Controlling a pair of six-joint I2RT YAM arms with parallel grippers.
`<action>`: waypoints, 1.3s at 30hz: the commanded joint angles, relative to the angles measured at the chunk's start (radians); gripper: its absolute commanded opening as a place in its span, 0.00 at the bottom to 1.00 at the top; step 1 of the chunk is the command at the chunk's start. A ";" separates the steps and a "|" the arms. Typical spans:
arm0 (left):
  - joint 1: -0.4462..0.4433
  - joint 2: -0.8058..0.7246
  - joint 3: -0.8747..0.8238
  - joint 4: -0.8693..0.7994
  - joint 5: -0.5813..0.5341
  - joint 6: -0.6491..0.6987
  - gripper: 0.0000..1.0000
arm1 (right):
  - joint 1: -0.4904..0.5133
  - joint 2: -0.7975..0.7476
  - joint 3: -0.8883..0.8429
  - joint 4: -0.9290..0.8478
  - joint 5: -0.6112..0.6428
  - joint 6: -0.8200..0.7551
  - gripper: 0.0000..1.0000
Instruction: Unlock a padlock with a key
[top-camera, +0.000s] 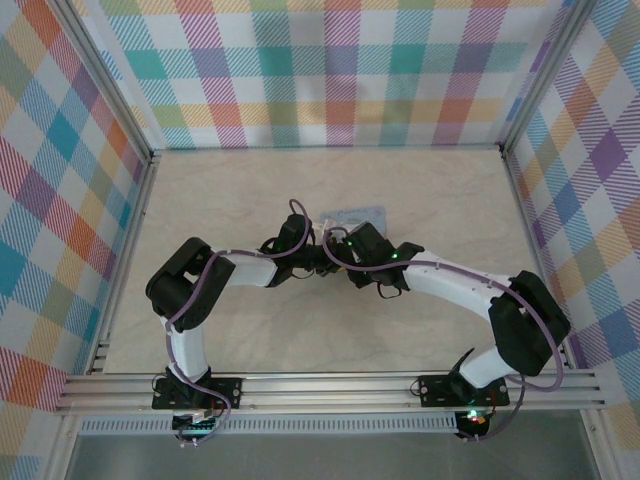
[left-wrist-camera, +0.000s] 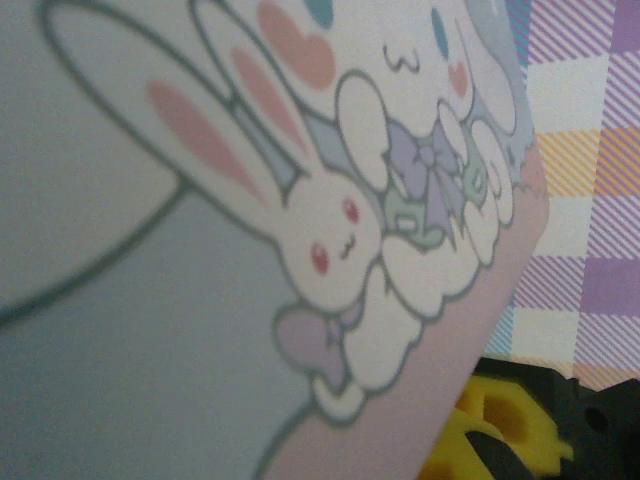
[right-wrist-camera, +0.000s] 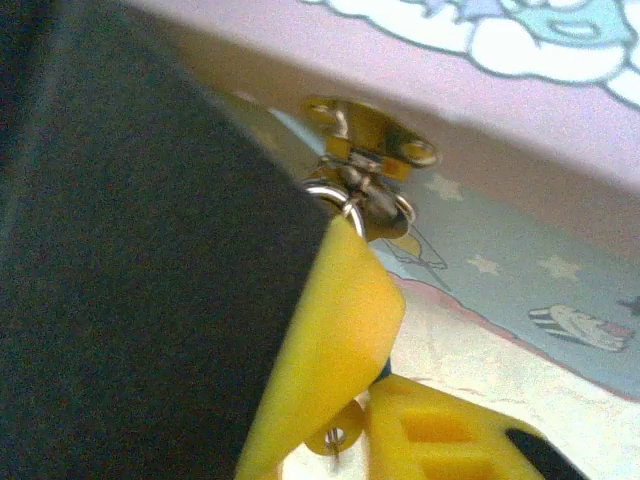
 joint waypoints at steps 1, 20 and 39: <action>-0.004 -0.046 0.024 0.018 0.045 -0.001 0.00 | 0.005 0.015 0.028 -0.001 0.010 -0.017 0.05; -0.004 -0.059 -0.036 -0.118 -0.041 0.072 0.36 | 0.005 0.059 -0.071 0.129 -0.113 0.005 0.00; -0.003 -0.316 -0.094 -0.516 -0.299 0.222 0.42 | 0.003 0.119 -0.065 0.108 -0.195 -0.048 0.00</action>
